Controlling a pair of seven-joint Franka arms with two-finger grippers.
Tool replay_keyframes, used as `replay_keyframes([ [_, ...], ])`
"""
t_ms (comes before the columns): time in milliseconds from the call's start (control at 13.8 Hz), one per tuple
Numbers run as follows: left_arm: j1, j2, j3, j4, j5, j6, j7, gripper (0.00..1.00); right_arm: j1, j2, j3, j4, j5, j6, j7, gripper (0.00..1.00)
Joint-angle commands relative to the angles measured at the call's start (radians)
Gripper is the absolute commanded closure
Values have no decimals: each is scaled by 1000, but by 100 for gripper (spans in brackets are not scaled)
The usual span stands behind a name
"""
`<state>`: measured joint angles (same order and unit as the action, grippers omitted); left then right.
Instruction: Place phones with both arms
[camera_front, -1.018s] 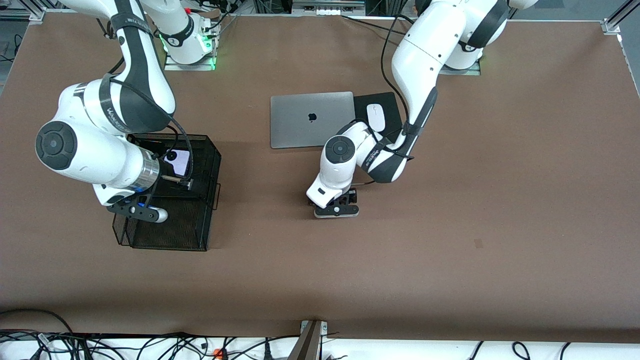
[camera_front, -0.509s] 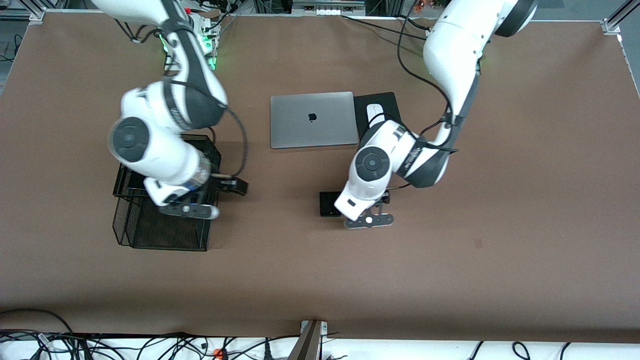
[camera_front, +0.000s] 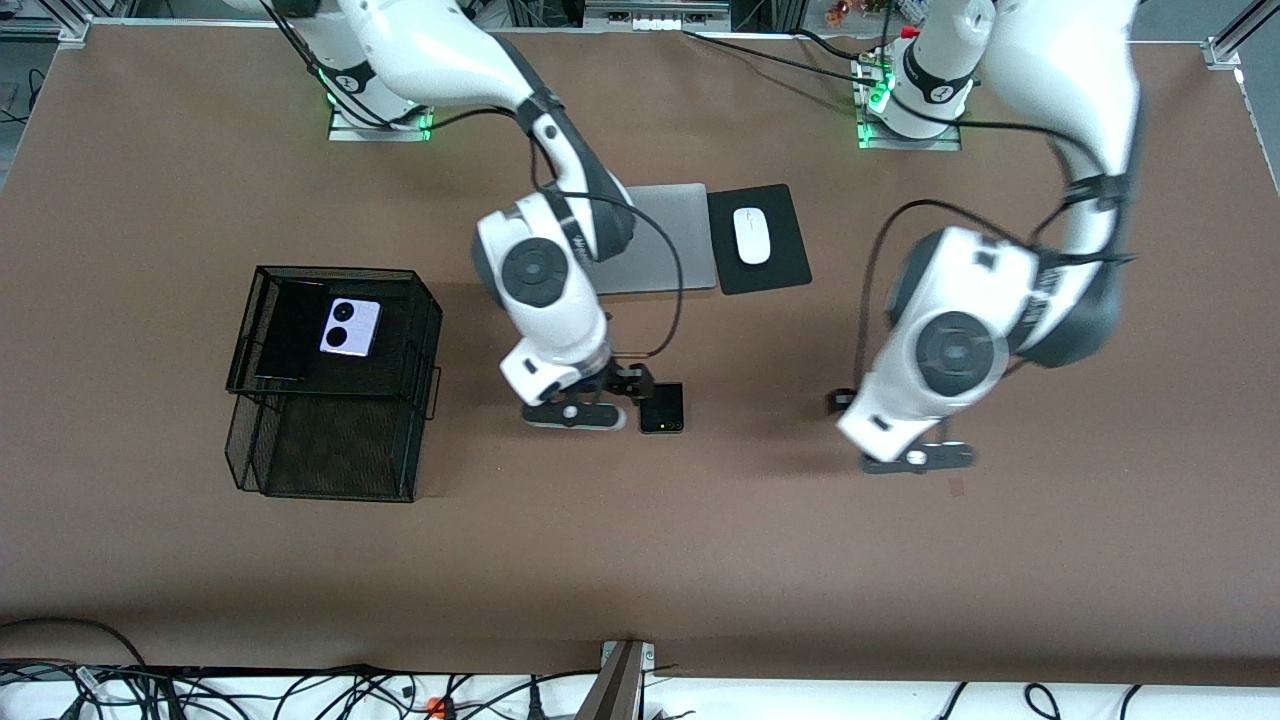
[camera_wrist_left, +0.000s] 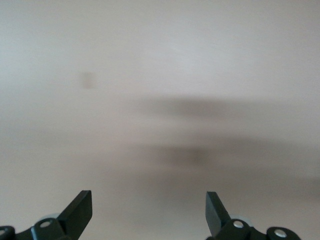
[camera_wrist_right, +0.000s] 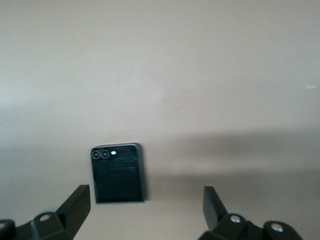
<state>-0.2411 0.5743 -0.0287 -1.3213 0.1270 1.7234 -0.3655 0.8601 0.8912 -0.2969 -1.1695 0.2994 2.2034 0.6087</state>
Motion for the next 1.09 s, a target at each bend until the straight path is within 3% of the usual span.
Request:
replay_keyframes([
  [0, 97, -128, -13, -65, 16, -60, 170, 0, 39, 124, -15, 117, -38, 66, 60, 0],
  [364, 152, -273, -16, -79, 11, -191, 249, 0, 77, 210, -13, 117, -72, 235, 60, 0],
  [727, 154, -479, -19, -277, -22, -185, 306, 0, 92, 235, -11, 114, -129, 243, 59, 0],
  [1018, 207, -551, -19, -334, -47, -180, 442, 0, 94, 250, -11, 114, -134, 248, 59, 0],
])
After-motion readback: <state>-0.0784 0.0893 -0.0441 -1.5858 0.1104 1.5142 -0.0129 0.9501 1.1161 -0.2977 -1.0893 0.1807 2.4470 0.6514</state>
